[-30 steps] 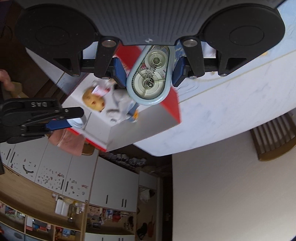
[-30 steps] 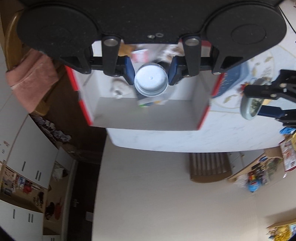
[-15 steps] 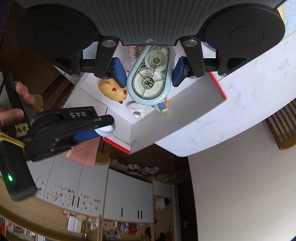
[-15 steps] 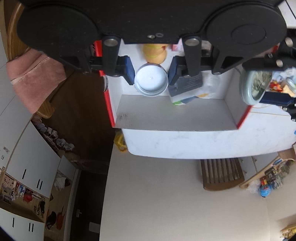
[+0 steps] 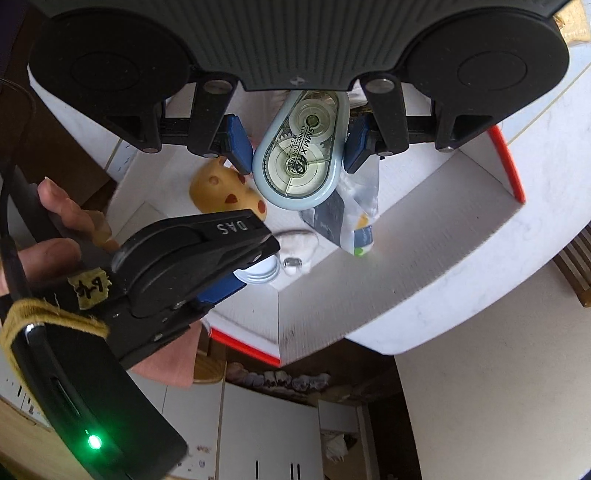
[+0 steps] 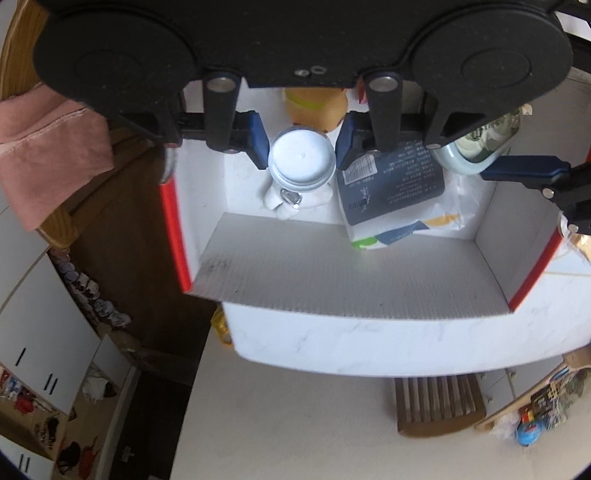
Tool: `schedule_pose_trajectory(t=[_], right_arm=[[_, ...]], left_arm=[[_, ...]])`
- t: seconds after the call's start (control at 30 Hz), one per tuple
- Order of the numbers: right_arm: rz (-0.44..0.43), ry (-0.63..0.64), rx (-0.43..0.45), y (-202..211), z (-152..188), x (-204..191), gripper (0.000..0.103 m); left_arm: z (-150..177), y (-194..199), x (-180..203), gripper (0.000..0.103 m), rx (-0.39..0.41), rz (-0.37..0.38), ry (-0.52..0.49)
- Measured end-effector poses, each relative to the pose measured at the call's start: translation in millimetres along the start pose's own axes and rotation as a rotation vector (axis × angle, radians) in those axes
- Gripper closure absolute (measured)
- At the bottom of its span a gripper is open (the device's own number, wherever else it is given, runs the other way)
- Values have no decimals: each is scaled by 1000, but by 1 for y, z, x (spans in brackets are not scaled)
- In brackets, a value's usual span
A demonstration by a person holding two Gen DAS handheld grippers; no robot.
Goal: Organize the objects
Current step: 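Lower both tools into the box and open them to release the items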
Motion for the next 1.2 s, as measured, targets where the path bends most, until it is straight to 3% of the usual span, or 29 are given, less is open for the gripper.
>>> schedule_pose_trajectory(t=[0.4,0.77,1.1,1.2], right_arm=[[-48,-15,-107,-20,2,3,65],[-75,-53,-110,-20,1,11,64],[-104,-88,-73,-3,1,12,55],[-99,-83,-52,6,1,12,52]], left_arm=[[-1,-26,-4,50,-88,24,3],[4,-37,-8,49,-141,15,40],[4,-37,-7,45,-146,4,23],[4,-34,-8,37,-136,13,38]])
Point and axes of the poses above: each gripper's, at about its wrist camera, not at the fingertips, and y roughly against the way its jaws point, x to its right, z to its underside, the point moved 7 cm from there along -y, roughly the way its jaws point, and after that the axes turned 9 degrees about y, right-handed, at the moved point
